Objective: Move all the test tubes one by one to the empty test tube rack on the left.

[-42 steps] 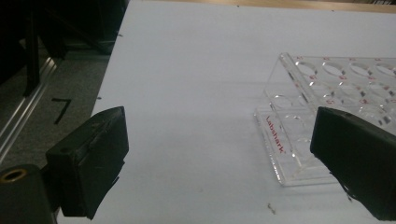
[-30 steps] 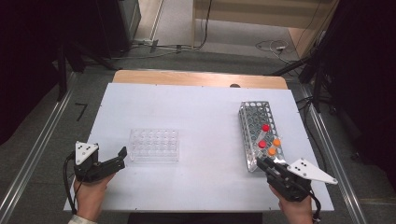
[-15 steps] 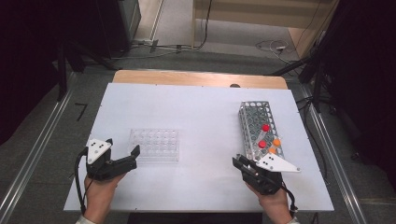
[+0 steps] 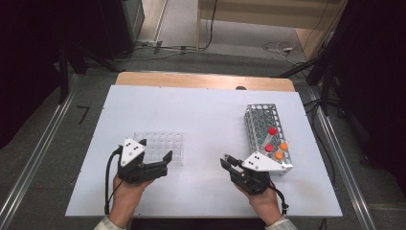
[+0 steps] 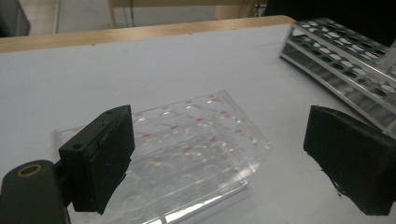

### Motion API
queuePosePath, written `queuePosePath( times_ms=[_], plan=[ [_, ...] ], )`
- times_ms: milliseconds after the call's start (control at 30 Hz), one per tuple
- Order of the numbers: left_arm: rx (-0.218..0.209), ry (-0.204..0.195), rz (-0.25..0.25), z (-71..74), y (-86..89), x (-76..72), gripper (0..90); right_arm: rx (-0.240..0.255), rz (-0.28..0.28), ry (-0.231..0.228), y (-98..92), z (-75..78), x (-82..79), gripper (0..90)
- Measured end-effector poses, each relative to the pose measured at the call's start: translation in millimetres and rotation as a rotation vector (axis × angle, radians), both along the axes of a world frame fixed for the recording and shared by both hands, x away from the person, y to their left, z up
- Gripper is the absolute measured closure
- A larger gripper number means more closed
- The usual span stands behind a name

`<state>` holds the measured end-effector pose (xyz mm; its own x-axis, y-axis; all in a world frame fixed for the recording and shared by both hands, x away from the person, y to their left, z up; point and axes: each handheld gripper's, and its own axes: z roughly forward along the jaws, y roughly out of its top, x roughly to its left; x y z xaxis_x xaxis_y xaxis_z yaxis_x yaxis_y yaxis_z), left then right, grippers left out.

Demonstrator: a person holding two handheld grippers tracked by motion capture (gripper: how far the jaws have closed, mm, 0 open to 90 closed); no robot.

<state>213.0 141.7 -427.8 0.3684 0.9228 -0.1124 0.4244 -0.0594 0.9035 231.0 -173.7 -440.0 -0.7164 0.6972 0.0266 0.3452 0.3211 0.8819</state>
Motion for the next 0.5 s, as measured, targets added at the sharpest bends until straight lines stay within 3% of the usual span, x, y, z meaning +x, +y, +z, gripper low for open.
queuePosePath(
  times_ms=[133,500],
  plan=[
    [0.023,0.011,-0.066,2.5,-24.8,5.5,9.4,-0.023,0.026,-0.008,13.9,-4.1,1.1,73.6],
    [0.002,0.004,-0.166,8.5,-54.4,7.4,16.3,-0.027,0.046,-0.011,29.2,-6.5,5.0,73.7]
  ],
)
